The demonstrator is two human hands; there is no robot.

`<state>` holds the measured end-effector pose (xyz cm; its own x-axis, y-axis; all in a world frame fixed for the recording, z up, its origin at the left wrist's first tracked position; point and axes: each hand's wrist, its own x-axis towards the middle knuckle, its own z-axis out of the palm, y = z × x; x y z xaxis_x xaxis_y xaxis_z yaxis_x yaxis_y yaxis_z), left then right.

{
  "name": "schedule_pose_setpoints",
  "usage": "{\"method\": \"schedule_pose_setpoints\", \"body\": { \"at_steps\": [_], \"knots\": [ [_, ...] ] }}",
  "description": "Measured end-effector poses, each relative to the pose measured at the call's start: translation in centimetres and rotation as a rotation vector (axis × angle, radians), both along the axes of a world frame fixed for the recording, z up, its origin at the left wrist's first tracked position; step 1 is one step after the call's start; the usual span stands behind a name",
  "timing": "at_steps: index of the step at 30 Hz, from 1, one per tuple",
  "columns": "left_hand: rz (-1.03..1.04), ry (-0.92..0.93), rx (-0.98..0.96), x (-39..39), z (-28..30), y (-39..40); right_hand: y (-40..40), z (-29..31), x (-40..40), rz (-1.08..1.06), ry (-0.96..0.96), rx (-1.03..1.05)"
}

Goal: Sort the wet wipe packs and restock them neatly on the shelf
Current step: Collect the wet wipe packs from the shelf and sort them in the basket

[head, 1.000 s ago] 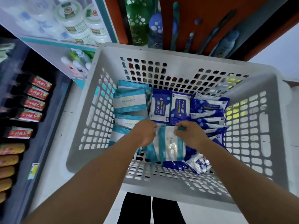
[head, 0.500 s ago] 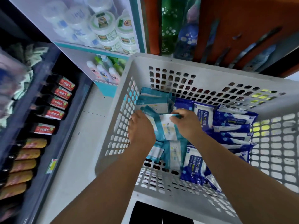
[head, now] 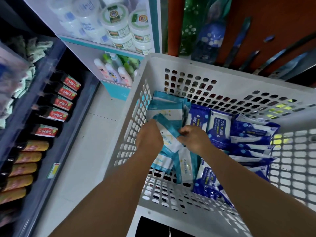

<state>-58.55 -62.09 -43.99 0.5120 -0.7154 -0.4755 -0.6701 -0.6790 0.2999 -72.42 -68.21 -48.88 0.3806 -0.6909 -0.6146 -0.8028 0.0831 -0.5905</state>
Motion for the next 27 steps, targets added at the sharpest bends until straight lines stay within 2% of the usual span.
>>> {"method": "schedule_pose_setpoints", "body": {
  "at_steps": [2, 5, 8, 12, 15, 19, 23, 25, 27],
  "knots": [
    [-0.082, -0.101, 0.033, -0.2, 0.1, 0.1, 0.0, -0.1, 0.5, -0.026, -0.018, -0.082],
    [-0.325, -0.263, 0.001, -0.5, 0.1, 0.4, 0.0, -0.1, 1.2, -0.062, -0.005, -0.197],
    [-0.57, -0.314, 0.075, -0.5, -0.3, 0.6, 0.4, -0.1, 1.2, -0.042, 0.113, -0.101],
    [-0.771, -0.332, 0.185, -0.4, -1.5, 0.7, 0.7, -0.5, 1.0, 0.048, 0.212, -0.052],
    [-0.83, -0.387, 0.184, -0.3, -2.1, 0.4, 0.8, -0.8, 1.9, 0.032, 0.134, -0.031],
    [-0.817, -0.377, 0.147, 0.1, -2.6, 0.0, 1.0, -1.3, 3.1, -0.011, -0.002, -0.165],
    [-0.841, -0.439, 0.187, 0.2, -2.8, -0.2, 0.8, -0.7, 1.9, -0.064, -0.167, -0.094],
    [-0.853, -0.471, 0.199, -0.3, -2.7, -0.4, 0.7, -0.5, 0.9, -0.053, -0.159, -0.095],
    [-0.854, -0.468, 0.211, -0.7, -2.6, -0.8, 0.7, -0.7, -0.3, -0.047, -0.07, -0.137]
  ]
}}
